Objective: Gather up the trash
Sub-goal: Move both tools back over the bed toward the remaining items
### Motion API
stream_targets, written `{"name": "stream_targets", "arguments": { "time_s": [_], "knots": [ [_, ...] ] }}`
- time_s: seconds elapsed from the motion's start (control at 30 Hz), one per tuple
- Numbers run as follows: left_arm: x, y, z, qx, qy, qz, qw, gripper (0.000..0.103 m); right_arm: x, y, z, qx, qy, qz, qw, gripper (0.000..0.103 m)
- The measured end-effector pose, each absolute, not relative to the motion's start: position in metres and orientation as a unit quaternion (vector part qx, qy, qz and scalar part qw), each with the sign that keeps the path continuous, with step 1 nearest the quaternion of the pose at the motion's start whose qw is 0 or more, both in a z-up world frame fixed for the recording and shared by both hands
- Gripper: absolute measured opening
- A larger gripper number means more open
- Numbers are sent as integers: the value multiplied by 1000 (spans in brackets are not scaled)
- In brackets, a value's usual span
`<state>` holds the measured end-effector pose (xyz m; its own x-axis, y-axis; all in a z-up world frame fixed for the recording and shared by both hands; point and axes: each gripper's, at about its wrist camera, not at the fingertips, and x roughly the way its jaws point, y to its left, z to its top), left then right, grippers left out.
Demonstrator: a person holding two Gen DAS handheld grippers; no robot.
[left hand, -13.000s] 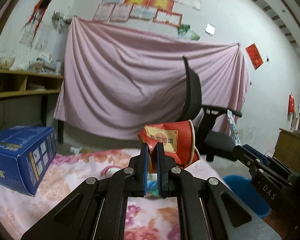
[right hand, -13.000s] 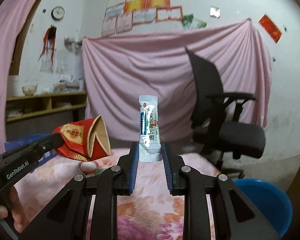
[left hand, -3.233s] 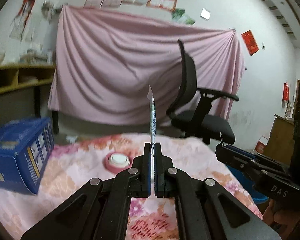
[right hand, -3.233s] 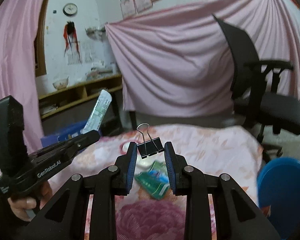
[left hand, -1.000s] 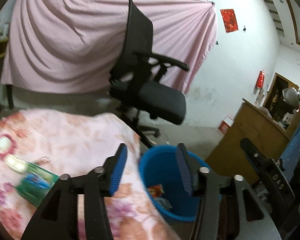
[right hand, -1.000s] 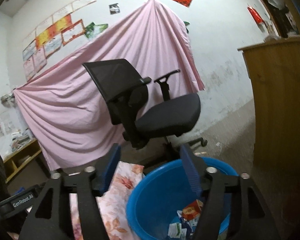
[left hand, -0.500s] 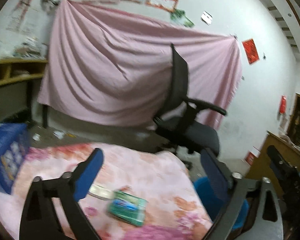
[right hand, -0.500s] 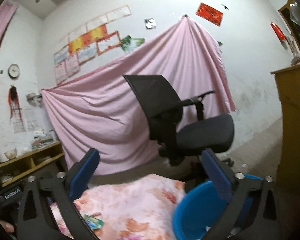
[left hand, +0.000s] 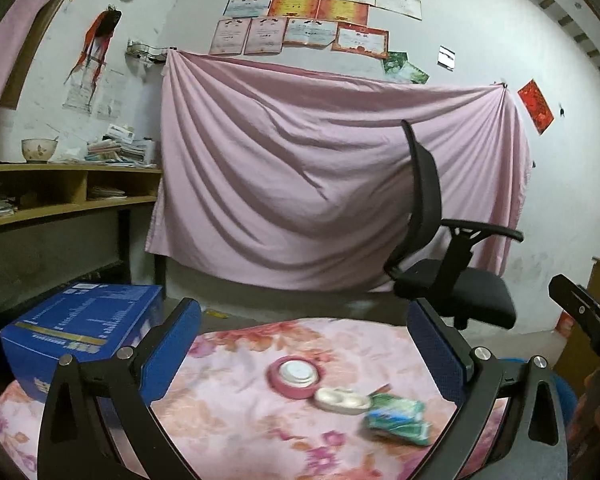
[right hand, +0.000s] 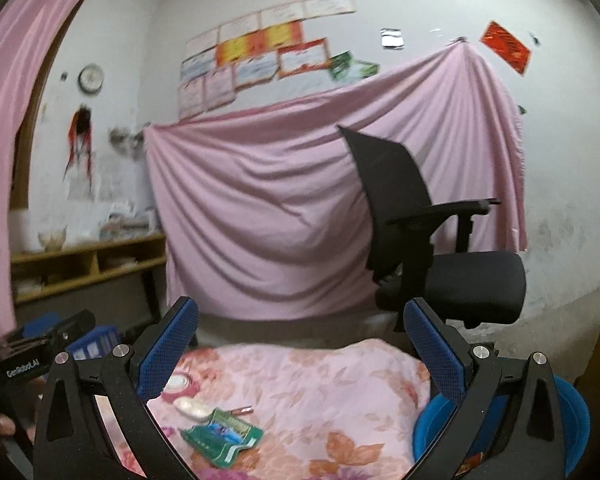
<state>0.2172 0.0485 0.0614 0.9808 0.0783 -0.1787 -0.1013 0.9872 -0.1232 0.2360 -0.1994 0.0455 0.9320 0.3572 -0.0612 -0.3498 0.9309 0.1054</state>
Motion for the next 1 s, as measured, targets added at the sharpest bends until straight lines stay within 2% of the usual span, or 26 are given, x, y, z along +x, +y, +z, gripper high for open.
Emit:
{"name": "stream_targets", "arguments": {
  "time_s": [0.23,0.4,0.8,1.0],
  "knots": [
    [217,61,37,-20,97,55,994,101,245,-170,26,1,81,205,975,103],
    [228,69,27,-22,122,49,991,101,255,-154,13,-32,127,219,967,103],
    [273,82,5,-31,241,51,969,101,295,-132,-26,-66,315,264,909,103],
    [305,85,-12,-37,312,42,948,101,307,-112,-43,-98,369,270,884,103]
  ]
}}
